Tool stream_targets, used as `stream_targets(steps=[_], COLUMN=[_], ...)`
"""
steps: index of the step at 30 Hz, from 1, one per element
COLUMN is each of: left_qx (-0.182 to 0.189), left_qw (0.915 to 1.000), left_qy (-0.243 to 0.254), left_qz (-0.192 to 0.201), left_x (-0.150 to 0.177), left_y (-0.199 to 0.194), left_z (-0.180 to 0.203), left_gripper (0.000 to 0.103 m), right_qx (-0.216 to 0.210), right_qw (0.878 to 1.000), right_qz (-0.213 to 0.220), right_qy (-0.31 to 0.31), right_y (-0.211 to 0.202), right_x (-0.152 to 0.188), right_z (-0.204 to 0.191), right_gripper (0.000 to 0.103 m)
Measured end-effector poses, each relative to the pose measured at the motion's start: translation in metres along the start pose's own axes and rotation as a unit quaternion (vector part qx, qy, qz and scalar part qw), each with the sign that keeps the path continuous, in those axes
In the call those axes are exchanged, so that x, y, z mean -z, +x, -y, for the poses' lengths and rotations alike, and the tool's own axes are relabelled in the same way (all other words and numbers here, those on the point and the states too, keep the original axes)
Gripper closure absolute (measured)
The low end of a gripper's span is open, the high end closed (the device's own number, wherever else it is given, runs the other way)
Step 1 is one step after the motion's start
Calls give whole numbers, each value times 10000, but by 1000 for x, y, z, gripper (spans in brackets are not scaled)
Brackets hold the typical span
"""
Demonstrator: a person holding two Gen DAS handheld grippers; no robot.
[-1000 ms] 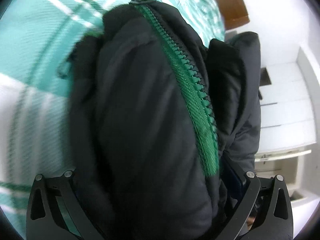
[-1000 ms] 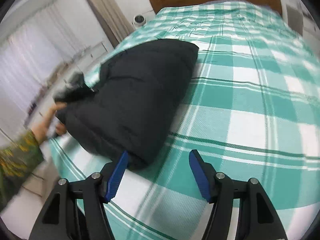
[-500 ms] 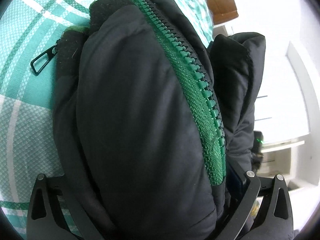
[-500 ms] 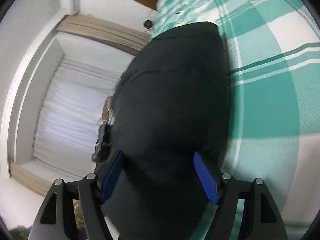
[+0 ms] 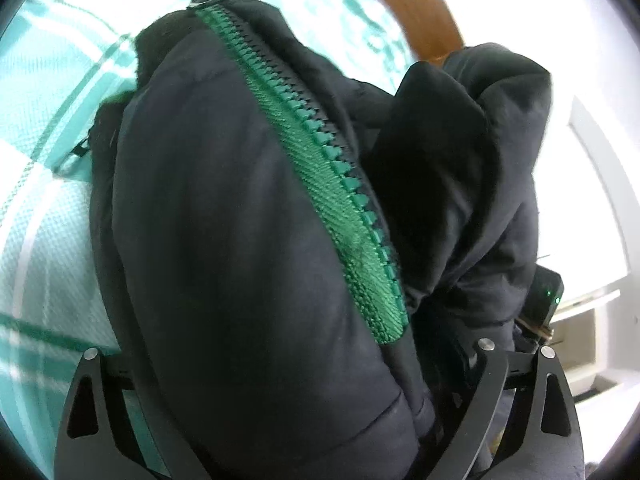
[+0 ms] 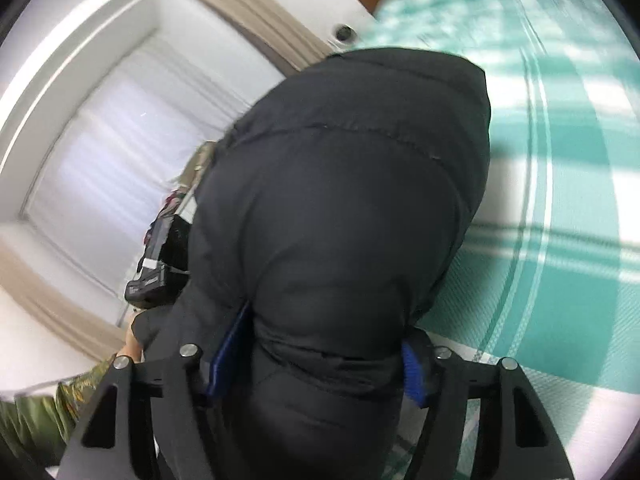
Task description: Fold large clothes
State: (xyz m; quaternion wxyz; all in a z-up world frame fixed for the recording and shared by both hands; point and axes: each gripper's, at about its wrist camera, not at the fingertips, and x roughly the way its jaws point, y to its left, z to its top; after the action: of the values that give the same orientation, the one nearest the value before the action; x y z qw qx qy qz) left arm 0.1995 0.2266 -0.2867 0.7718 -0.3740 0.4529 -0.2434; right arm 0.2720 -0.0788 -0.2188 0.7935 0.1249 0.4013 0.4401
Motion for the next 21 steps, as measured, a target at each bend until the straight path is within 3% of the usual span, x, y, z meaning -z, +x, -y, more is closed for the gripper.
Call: stream_targets(steps=[5, 9, 11, 15, 17, 18, 19, 21], left_qx=[218, 136, 16, -459, -844, -1005, -948, -481], left_qw=[9983, 9953, 9944, 9930, 9927, 9926, 9938, 9984], left_qy=[318, 700, 800, 961, 830, 679, 573, 276], left_qz=[441, 660, 684, 514, 216, 46, -22, 97], left_x=[-22, -70, -93, -129, -141, -142, -142, -139], left_y=[-13, -3, 15, 67, 103, 119, 125, 121], left_z=[38, 76, 84, 78, 55, 39, 29, 11], left_gripper=[9, 9, 9, 9, 9, 9, 6, 6], right_qx=[-120, -138, -101, 237, 604, 950, 1101, 888], right_qw=[9970, 9946, 9948, 9968, 9967, 9939, 9900, 9846], right_qz=[588, 871, 915, 760, 510, 155, -12, 242], right_qy=[-498, -549, -444, -76, 187, 530, 876, 1488], right_y=[-32, -46, -59, -46, -29, -12, -3, -8], right_x=[-29, -70, -82, -99, -98, -94, -89, -77], right_z=[-25, -8, 16, 69, 98, 124, 144, 174], right_gripper=[37, 37, 37, 37, 33, 30, 26, 15])
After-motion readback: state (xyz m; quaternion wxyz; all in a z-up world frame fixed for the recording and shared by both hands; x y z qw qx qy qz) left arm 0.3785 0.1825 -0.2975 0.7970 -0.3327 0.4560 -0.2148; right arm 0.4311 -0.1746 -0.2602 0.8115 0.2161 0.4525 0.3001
